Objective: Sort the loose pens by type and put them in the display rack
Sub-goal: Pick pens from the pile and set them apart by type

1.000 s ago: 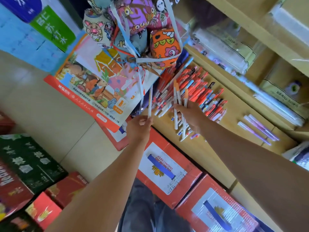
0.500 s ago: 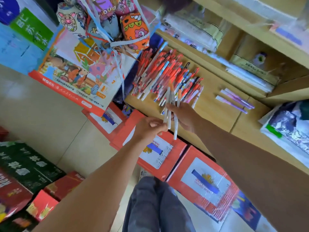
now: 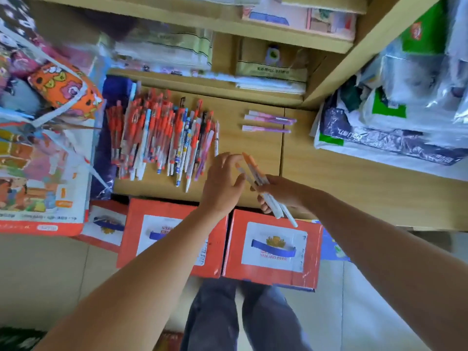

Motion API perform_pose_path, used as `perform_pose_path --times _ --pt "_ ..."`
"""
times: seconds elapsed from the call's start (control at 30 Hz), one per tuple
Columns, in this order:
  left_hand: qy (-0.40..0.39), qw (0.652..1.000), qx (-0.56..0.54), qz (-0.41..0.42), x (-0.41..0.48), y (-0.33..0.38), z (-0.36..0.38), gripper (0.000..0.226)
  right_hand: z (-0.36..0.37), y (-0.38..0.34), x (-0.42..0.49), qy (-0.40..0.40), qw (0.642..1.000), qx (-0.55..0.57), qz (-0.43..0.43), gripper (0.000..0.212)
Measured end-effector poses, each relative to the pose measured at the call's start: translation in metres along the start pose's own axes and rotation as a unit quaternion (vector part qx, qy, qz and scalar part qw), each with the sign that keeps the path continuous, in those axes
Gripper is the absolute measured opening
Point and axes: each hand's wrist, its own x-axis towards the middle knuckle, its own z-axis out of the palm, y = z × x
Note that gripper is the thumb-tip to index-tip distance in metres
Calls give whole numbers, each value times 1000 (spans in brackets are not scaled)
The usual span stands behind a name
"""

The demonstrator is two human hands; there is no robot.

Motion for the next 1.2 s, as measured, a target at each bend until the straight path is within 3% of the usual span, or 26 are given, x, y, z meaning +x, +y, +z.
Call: perform_pose_path --times 0.1,0.17,0.43,0.53,0.63,0.77,0.97,1.2 --pt "-87 981 -118 -124 12 27 28 77 -15 23 -8 11 1000 8 -12 10" --pt "-103 969 -140 -174 20 42 49 82 -27 39 -16 -8 1000 7 -24 8" --pt "5 994 -24 -103 35 85 132 49 -82 90 -41 -50 997 6 -54 13" --pt "-18 996 -39 -79 37 112 156 38 -107 113 -51 -24 998 29 -48 17" --pt "-52 991 -50 -110 44 134 181 31 -134 135 -64 7 998 36 -44 23" --pt "-112 991 38 -57 47 162 217 14 -170 160 -79 41 998 5 -40 16" --pt "-181 976 117 -4 53 182 248 33 -210 186 -96 49 998 -5 -32 12" --pt "-163 979 117 -19 60 194 264 42 -223 205 -114 76 995 34 -52 15"
